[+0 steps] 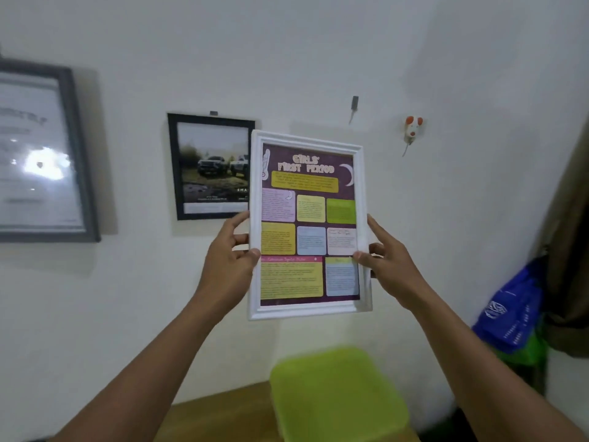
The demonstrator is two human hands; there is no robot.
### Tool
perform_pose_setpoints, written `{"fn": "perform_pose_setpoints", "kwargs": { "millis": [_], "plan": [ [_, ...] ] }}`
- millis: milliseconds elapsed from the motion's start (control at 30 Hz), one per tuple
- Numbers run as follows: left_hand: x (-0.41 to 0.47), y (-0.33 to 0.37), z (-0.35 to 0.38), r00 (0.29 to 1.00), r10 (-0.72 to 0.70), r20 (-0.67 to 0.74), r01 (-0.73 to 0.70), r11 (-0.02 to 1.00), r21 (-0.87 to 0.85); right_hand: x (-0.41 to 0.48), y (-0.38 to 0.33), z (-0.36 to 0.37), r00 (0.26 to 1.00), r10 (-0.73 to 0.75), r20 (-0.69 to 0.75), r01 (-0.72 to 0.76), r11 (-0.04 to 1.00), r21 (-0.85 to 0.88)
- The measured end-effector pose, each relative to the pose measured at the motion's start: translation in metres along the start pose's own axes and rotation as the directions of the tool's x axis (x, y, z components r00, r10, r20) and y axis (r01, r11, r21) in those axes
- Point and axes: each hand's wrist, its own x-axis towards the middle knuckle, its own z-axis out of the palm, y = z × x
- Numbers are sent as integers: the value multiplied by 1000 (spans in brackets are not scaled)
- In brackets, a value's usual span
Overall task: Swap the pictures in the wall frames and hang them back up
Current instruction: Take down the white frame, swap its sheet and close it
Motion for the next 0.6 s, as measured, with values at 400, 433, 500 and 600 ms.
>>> {"fn": "perform_pose_setpoints", "kwargs": {
  "millis": [400,433,500,600],
  "plan": [
    [-169,-110,-162,892,-451,-44,451,893,-14,-179,23,170,932,316,177,-337,935,109],
    [-180,-122,-171,862,-503,-55,502,864,-31,-191,27,182,920,349,180,-374,918,131],
    [-199,-147,-185,800,-597,-53,593,802,-79,-212,39,208,885,426,187,-456,873,170],
    [-224,-180,-197,715,-698,-48,689,714,-123,-239,70,245,825,530,199,-563,804,192]
  ]
}}
